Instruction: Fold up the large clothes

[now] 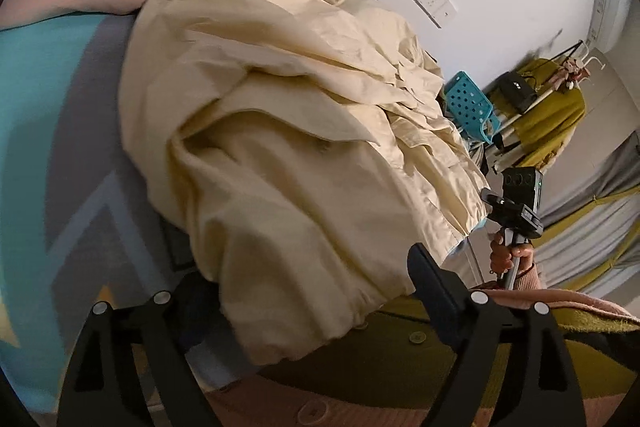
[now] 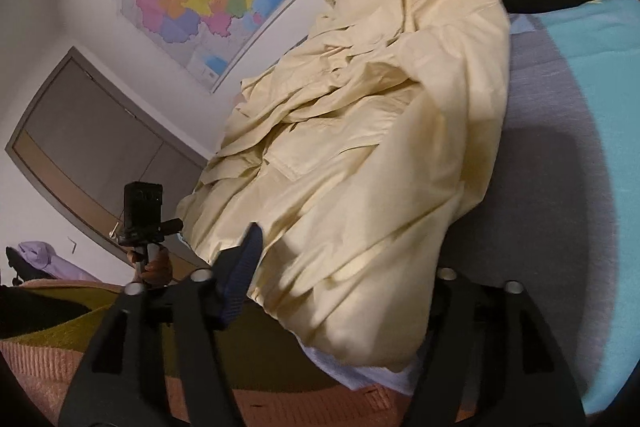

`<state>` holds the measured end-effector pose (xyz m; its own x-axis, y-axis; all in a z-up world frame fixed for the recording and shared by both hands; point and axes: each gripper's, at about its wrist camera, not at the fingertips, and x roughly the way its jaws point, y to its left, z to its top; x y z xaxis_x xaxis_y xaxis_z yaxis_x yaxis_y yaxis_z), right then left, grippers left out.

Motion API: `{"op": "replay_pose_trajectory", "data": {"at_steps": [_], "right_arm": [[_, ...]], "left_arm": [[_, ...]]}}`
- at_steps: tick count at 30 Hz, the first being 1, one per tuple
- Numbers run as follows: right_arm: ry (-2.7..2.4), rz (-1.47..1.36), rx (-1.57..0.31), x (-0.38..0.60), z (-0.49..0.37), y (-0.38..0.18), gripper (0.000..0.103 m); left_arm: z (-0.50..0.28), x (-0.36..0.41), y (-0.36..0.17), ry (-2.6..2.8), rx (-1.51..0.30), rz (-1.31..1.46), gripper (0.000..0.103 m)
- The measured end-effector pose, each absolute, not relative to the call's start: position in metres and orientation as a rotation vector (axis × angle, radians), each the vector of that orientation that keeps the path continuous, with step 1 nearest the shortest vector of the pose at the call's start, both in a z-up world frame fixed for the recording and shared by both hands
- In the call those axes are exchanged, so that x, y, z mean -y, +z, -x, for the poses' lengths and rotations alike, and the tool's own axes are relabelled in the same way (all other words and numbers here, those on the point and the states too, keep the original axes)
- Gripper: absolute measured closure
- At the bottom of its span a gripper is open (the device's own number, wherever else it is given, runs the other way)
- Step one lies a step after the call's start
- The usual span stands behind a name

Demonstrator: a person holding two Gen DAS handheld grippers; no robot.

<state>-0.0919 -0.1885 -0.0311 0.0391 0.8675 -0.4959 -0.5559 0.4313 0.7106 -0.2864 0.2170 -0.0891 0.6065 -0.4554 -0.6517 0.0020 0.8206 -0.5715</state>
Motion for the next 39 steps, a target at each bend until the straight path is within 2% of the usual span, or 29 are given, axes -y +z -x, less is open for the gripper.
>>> {"op": "replay_pose_trajectory", "data": {"at_steps": [1, 2, 3, 6, 14, 22, 39], "right_arm": [[1.14, -0.402, -1.061, 0.188, 0.091, -0.034, 0.068], [1.143, -0.422, -1.065, 0.185, 0.091, -0.034, 0.074], [1.141, -0.435, -1.055, 0.185, 0.091, -0.033, 0.076], [1.176, -0.491, -0.988, 0.193, 0.096, -0.016, 0.082], [1.254, -0.456, -0.834, 0.2, 0.124, 0.044, 0.086], [1.218, -0.509, -0.892, 0.209, 0.132, 0.031, 0.087], [1.187, -0.524, -0.792, 0.185, 0.095, 0.084, 0.087]], "left_arm": [[0.285, -0.216, -0.09, -0.273, -0.89, 0.565, 0.033], [0.283, -0.215, -0.091, -0.253, -0.897, 0.568, 0.052], [0.282, -0.217, -0.093, -0.224, -0.904, 0.577, 0.066], [0.287, -0.225, -0.088, -0.159, -0.897, 0.604, 0.08], [0.304, -0.235, -0.041, -0.159, -0.776, 0.588, 0.085], [0.305, -0.251, -0.038, -0.179, -0.776, 0.628, 0.085], [0.272, -0.267, 0.02, -0.175, -0.736, 0.547, 0.085]]}}
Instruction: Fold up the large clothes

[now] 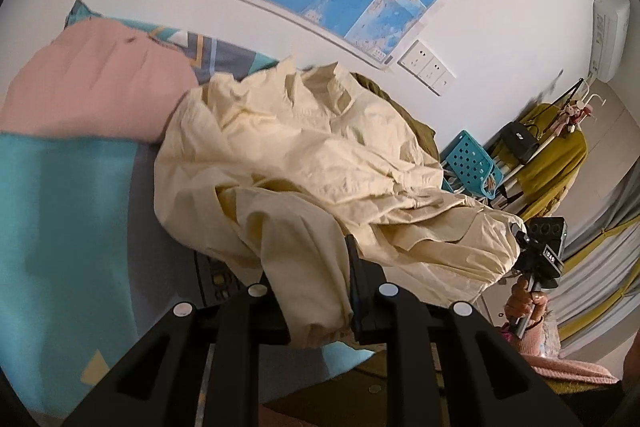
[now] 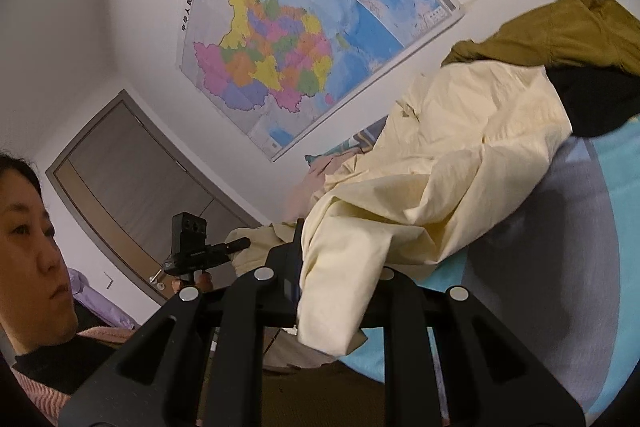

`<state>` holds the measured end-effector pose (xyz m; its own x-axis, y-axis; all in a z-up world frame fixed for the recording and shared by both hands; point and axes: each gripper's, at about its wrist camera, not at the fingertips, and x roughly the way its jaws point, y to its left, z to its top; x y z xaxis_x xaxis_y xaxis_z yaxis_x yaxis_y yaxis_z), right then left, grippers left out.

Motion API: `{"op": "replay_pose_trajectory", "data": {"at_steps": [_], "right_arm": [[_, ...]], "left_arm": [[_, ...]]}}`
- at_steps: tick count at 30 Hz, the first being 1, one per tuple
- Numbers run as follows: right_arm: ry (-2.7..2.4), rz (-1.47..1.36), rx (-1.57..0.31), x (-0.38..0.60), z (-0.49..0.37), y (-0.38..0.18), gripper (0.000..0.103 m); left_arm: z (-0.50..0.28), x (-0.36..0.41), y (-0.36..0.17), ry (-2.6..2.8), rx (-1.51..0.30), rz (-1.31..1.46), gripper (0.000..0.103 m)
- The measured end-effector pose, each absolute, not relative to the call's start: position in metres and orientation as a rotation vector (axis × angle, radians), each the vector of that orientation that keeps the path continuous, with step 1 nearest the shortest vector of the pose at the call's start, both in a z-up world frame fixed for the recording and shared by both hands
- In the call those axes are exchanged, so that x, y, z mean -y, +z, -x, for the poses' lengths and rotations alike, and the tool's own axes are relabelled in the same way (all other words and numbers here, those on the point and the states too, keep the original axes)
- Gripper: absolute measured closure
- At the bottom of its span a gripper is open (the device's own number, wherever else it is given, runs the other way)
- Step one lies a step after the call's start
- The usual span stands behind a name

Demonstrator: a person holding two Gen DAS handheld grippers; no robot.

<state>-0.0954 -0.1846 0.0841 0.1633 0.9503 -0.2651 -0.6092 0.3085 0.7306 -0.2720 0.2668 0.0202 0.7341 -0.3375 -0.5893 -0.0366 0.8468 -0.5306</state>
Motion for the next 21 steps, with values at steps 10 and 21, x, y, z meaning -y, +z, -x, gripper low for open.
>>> {"op": "replay_pose_trajectory", "data": {"at_steps": [10, 21], "right_arm": [[1.16, -0.498, -0.782, 0.168, 0.062, 0.109, 0.087], [1.111, -0.504, -0.815, 0.145, 0.003, 0.13, 0.085]], "left_arm": [[0.243, -0.277, 0.048, -0.17, -0.731, 0.505, 0.085], [0.196, -0.3, 0.075, -0.143, -0.732, 0.494, 0.085]]}}
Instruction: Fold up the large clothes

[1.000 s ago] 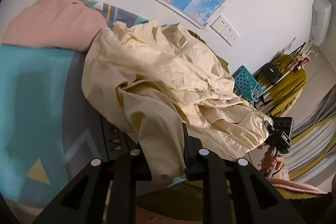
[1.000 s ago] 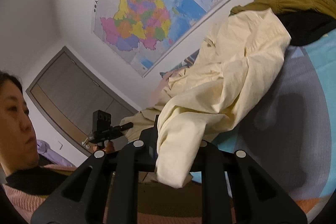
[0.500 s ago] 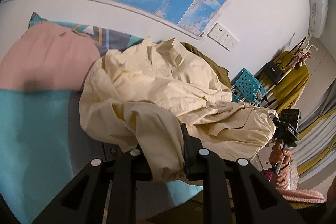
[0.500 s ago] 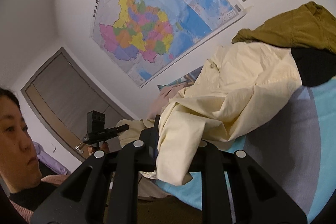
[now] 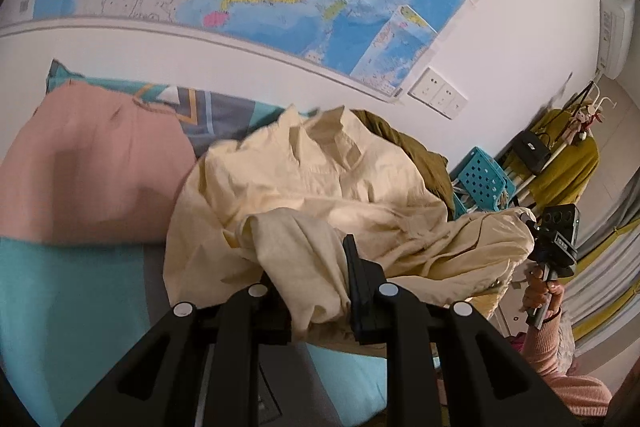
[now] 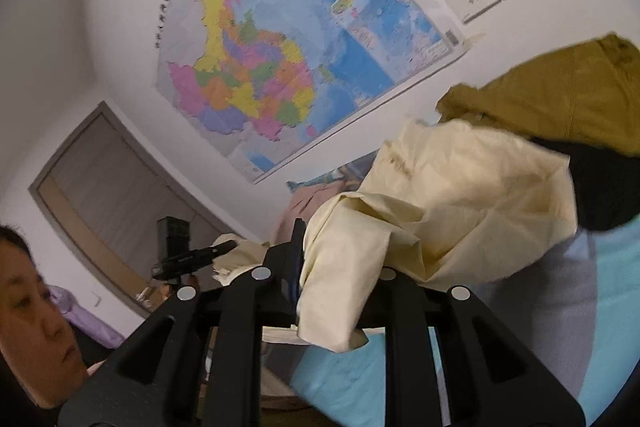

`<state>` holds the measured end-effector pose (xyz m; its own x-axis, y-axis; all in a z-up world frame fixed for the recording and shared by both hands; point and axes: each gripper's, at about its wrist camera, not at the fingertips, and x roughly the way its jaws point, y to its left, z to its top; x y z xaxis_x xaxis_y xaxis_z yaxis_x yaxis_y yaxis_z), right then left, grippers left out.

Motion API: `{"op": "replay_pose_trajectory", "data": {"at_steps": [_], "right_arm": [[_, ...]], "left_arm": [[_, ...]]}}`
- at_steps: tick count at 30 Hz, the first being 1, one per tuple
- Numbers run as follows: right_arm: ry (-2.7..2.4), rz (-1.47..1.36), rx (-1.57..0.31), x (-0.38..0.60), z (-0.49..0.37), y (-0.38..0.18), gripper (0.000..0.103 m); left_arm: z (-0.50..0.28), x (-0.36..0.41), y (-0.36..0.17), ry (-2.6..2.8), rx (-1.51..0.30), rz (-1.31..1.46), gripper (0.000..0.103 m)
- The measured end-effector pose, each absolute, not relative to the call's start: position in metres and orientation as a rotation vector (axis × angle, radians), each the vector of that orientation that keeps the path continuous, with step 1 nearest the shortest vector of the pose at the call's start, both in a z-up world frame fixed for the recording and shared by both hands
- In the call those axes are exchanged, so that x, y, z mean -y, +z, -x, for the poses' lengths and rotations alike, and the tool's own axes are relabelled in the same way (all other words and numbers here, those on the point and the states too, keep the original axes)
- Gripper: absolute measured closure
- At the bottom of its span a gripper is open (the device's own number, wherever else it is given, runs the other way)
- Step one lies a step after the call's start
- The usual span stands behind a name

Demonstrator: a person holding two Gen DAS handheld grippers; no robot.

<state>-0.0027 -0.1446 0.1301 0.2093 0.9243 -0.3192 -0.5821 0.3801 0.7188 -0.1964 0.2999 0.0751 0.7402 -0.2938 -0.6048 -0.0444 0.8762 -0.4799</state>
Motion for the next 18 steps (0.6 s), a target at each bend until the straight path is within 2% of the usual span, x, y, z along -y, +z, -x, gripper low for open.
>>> {"op": "replay_pose_trajectory", "data": {"at_steps": [18], "right_arm": [[0.983, -0.544, -0.941, 0.09, -0.114, 0.119, 0.082]], "left_arm": [[0.094, -0.348, 0.078, -0.037, -0.81, 0.51, 0.085]]}}
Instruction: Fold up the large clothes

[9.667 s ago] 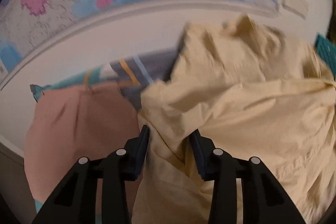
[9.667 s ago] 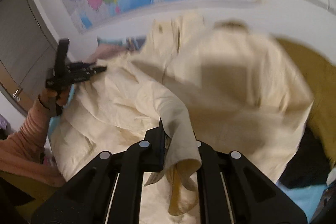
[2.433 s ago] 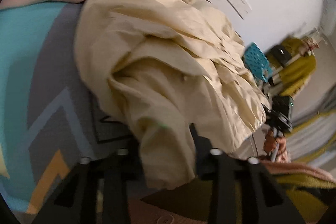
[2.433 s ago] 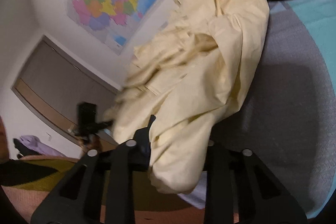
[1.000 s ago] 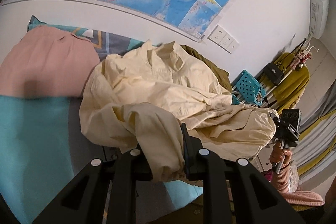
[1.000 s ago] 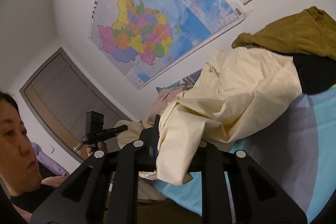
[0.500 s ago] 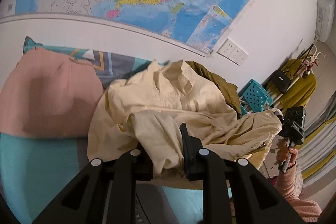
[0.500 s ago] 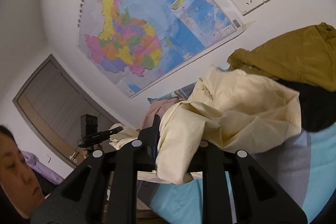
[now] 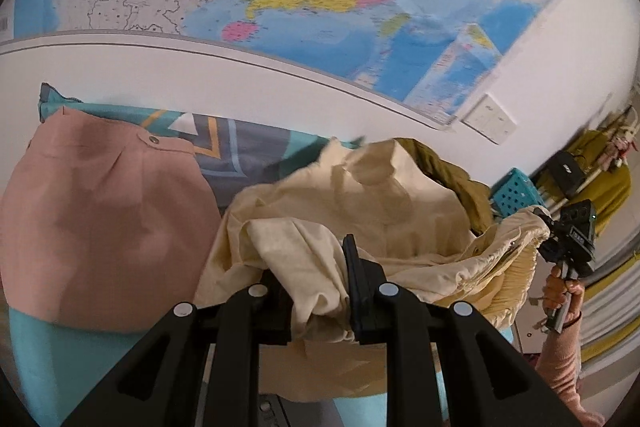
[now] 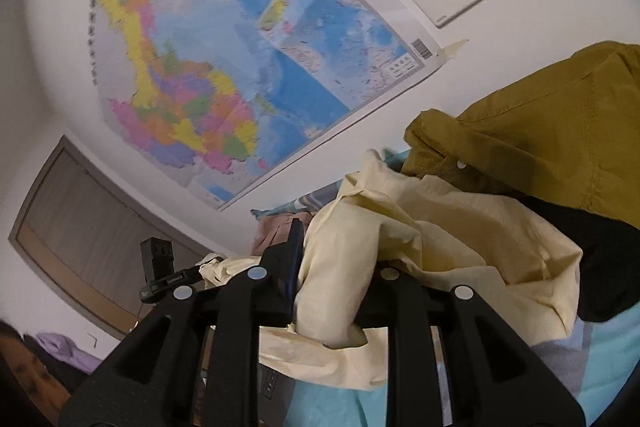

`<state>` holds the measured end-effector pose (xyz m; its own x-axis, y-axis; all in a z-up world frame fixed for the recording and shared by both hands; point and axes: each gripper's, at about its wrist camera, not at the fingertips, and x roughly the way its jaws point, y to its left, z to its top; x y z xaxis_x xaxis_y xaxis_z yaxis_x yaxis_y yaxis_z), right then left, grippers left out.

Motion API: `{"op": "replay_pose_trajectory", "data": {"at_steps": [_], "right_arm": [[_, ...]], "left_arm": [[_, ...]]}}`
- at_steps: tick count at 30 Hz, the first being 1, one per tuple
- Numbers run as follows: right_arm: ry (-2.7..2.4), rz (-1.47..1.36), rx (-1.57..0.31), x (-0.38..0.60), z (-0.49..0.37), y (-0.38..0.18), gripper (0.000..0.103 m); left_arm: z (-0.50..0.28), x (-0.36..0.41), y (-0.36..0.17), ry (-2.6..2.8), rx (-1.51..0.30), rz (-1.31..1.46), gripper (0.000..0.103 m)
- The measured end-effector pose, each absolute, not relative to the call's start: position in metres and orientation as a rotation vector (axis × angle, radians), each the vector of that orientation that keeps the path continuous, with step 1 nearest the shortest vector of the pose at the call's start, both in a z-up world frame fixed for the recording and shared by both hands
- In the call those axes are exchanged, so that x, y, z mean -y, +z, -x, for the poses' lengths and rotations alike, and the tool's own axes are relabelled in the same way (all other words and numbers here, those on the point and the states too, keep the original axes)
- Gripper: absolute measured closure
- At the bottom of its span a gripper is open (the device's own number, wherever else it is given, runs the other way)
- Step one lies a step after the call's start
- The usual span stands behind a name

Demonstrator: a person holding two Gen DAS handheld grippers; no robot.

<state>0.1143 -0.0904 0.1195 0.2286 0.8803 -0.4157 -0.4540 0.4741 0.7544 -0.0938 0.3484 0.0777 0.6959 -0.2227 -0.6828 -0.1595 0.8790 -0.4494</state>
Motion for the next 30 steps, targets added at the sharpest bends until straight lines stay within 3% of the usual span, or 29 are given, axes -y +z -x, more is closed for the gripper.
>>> {"op": "replay_pose_trajectory", "data": {"at_steps": [21, 24, 26, 28, 30], "right_arm": [[0.8, -0.578, -1.082, 0.064, -0.189, 0.069, 0.074], [0.809, -0.651, -1.097, 0.065, -0.193, 0.064, 0.06], [0.821, -0.661, -1.069, 0.067, -0.191, 0.068, 0.038], [0.824, -0.661, -1.035, 0.071, -0.183, 0.076, 0.029], [0.853, -0.65, -0.979, 0.075, -0.169, 0.09, 0.028]], "left_arm": [[-0.003, -0.378, 0.031, 0.094, -0.937, 0.508, 0.084], [-0.013, -0.385, 0.019, 0.112, -0.966, 0.524, 0.084], [-0.02, -0.39, 0.009, 0.125, -0.985, 0.539, 0.084], [-0.026, -0.394, 0.001, 0.134, -1.001, 0.554, 0.084], [-0.031, -0.399, -0.008, 0.144, -1.017, 0.573, 0.084]]}}
